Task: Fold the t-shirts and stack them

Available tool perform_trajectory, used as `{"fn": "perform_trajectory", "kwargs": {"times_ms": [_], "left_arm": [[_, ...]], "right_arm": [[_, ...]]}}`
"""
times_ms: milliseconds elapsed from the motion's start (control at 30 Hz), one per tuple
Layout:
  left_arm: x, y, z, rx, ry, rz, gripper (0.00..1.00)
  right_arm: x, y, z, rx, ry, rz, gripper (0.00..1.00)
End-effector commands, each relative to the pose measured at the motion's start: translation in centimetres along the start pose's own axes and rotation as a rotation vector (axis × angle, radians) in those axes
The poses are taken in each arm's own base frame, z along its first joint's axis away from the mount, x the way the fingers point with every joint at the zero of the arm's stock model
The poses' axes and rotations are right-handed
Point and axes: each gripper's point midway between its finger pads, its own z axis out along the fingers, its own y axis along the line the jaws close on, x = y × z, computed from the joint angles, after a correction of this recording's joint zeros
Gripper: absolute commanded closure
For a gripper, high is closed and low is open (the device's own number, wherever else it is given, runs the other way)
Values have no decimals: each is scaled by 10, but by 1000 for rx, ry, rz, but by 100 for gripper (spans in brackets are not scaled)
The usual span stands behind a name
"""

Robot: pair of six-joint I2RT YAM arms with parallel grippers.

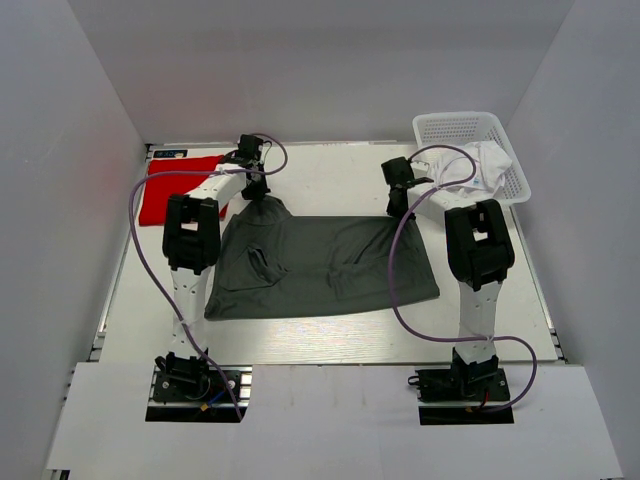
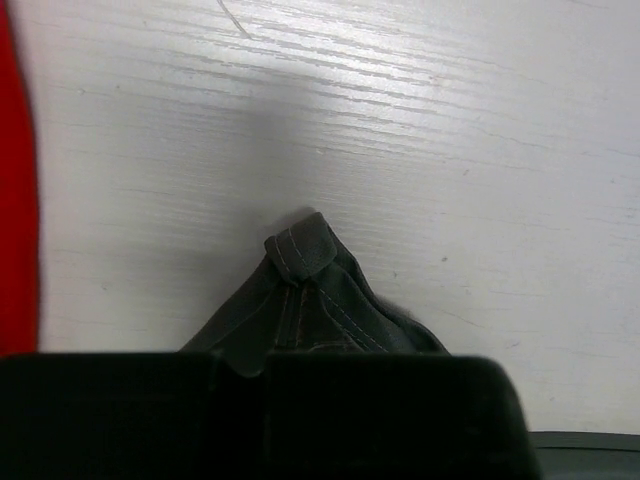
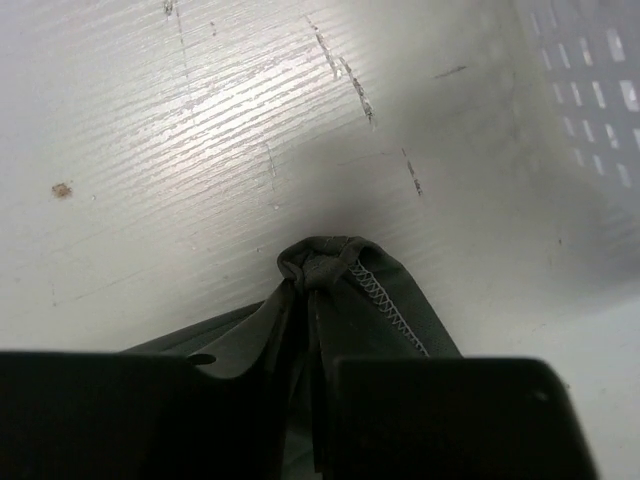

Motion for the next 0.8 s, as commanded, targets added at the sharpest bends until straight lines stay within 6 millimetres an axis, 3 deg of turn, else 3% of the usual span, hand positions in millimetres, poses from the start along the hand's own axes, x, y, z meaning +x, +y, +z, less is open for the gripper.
{"fn": "perform_trajectory", "kwargs": {"times_ms": [0, 133, 233, 300, 400, 433, 467, 500, 533, 567, 600, 633, 667, 700, 767], "left_arm": [[-48, 1, -46, -12, -131, 5, 100], [-56, 0, -65, 1, -167, -10, 100], [-45, 4, -82, 17, -177, -20, 100], [-51, 5, -108, 36, -227, -40, 100], [-35, 13, -119, 32, -240, -64, 100], [-28, 12, -132, 45, -252, -75, 100], [-21, 14, -137, 46, -249, -88, 100], [-2, 23, -135, 24, -220, -95, 100], [3, 25, -140, 27, -225, -108, 100], [4, 26, -156, 40, -247, -136, 100], [29, 27, -154, 49, -200, -137, 100], [39, 28, -157, 58, -187, -164, 100], [38, 29, -173, 77, -223, -182, 100], [60, 36, -171, 64, -192, -189, 100], [84, 52, -185, 29, -185, -232, 100]], "right_arm": [[-14, -3, -8, 11, -55, -10, 94], [-23, -5, -21, -4, -85, -5, 95], [-20, -5, -36, -47, -102, -30, 98], [-24, 6, -42, -103, -139, -43, 100], [-16, 13, -56, -171, -167, -89, 100], [-21, 14, -68, -189, -192, -93, 100], [-10, 9, -66, -179, -176, -106, 100], [-10, 10, -69, -185, -185, -105, 100], [-12, 10, -78, -194, -199, -101, 100], [-2, 4, -75, -178, -189, -107, 100], [-3, 5, -82, -185, -202, -108, 100], [-2, 5, -85, -191, -203, -102, 100], [5, 2, -83, -182, -196, -105, 99], [9, -2, -84, -178, -192, -107, 99], [15, -11, -88, -155, -205, -106, 99]]}}
